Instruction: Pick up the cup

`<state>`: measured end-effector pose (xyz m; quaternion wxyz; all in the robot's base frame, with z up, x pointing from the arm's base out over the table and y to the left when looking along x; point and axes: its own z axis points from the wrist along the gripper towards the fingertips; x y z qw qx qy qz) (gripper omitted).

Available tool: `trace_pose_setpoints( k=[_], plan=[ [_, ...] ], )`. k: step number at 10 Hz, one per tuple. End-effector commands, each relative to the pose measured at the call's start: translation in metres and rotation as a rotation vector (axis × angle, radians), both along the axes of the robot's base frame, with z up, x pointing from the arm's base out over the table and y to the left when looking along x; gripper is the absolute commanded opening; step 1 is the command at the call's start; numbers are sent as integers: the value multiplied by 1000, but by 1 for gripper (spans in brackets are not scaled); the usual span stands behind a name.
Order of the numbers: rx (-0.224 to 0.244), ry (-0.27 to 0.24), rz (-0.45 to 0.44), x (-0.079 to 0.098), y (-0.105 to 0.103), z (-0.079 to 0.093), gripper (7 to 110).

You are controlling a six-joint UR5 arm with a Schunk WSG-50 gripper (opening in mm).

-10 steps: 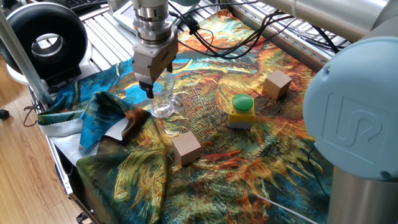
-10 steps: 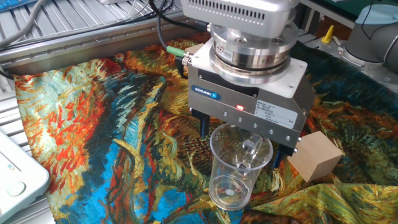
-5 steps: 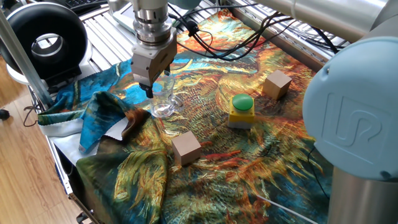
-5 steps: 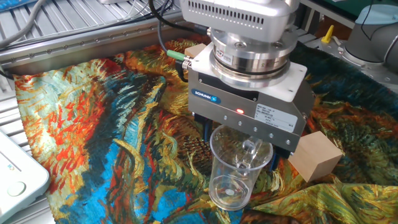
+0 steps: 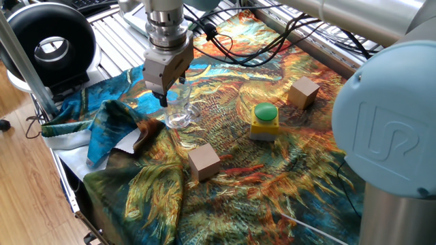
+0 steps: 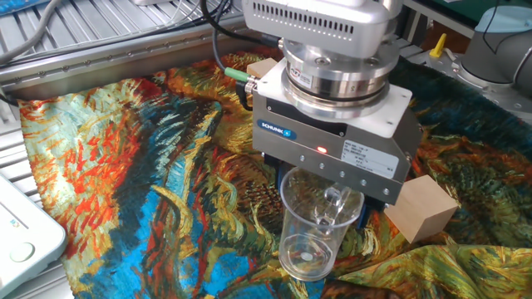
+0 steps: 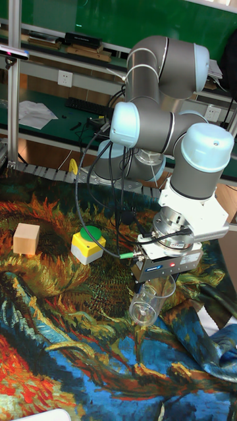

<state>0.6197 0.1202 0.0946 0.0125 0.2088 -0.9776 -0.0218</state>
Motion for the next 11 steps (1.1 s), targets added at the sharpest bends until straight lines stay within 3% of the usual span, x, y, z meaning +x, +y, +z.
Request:
trace_pose_setpoints(
  k=[1,11],
  plan=[
    [10,-6,-21,2,2,2,88],
    [-2,4,-39,0,-2,6,88]
  ],
)
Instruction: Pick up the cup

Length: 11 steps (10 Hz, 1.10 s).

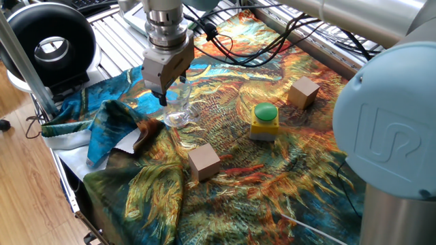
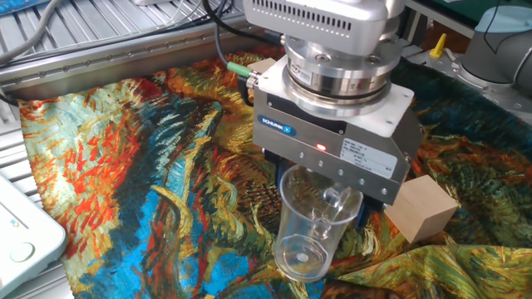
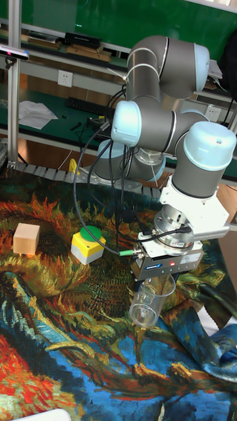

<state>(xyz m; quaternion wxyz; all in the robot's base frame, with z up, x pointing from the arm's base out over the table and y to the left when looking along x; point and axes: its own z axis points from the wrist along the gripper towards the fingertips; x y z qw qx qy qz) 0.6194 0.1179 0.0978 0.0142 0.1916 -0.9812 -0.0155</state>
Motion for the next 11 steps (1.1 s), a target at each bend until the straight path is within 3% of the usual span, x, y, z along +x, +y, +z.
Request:
trace_pose_setpoints(
  k=[1,11],
  plan=[
    [18,4,0,2,-2,5,88],
    [44,11,-4,11,-52,40,88]
  ],
)
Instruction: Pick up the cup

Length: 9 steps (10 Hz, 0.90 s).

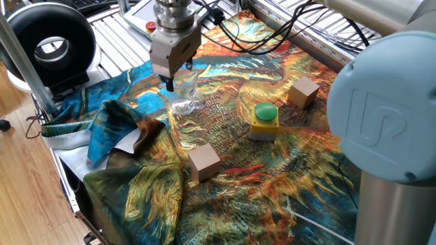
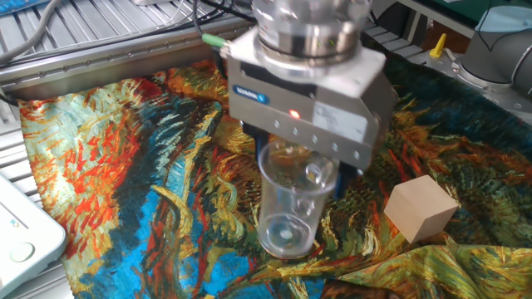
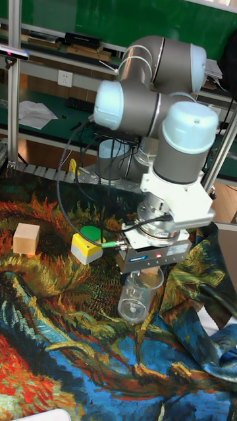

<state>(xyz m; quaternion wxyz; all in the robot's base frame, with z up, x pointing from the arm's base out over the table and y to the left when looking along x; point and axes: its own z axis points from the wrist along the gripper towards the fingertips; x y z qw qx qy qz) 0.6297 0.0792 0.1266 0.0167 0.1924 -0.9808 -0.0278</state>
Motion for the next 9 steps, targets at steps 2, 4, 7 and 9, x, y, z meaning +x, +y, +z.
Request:
trace_pose_setpoints(
  k=[2,4,7,9],
  plan=[
    [38,-10,-32,3,-23,14,88],
    [35,-11,-42,0,-38,13,88],
    [21,-13,-39,-9,-53,20,88],
    [17,-18,-48,-15,-53,28,88]
  ],
)
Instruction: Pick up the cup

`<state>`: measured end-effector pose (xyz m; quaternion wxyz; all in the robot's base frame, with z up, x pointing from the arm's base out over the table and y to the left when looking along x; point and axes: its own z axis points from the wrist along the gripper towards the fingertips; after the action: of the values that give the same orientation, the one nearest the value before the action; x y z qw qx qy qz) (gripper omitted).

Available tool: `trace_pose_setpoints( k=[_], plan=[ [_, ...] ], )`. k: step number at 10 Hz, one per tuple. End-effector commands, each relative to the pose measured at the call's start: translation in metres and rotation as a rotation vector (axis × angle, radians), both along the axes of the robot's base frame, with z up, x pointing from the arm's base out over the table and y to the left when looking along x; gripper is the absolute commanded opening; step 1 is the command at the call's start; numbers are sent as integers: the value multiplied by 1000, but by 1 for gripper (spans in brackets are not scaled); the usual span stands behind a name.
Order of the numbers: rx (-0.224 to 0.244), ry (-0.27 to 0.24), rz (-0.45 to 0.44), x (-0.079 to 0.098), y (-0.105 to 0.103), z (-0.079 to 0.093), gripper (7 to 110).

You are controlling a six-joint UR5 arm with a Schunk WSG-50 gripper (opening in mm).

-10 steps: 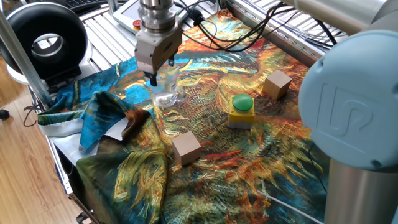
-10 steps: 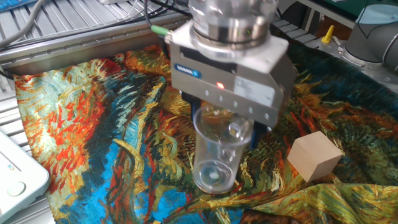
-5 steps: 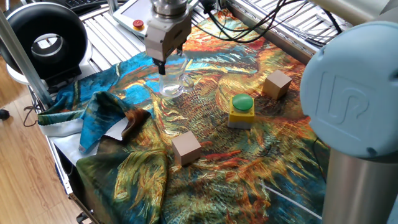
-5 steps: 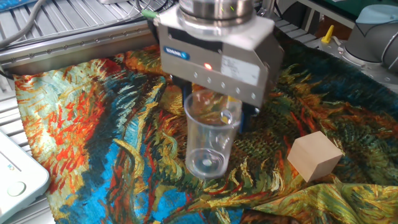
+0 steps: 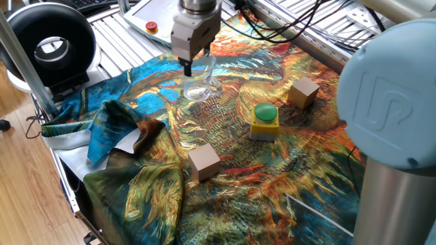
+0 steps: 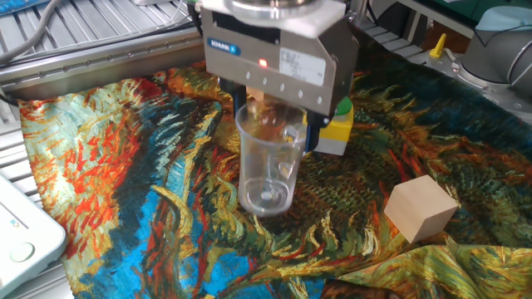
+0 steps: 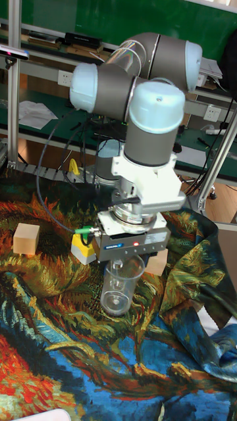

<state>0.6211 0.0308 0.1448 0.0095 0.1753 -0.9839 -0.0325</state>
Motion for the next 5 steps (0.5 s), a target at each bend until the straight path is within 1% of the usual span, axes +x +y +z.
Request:
trace_pose_setpoints(
  k=[1,2,3,5],
  plan=[
    [-5,-11,-14,-9,-7,14,88],
    [-24,-19,-15,-9,-11,16,88],
    [-31,-17,-19,-13,-13,19,88],
    [-29,-5,-35,-20,-12,23,88]
  ],
)
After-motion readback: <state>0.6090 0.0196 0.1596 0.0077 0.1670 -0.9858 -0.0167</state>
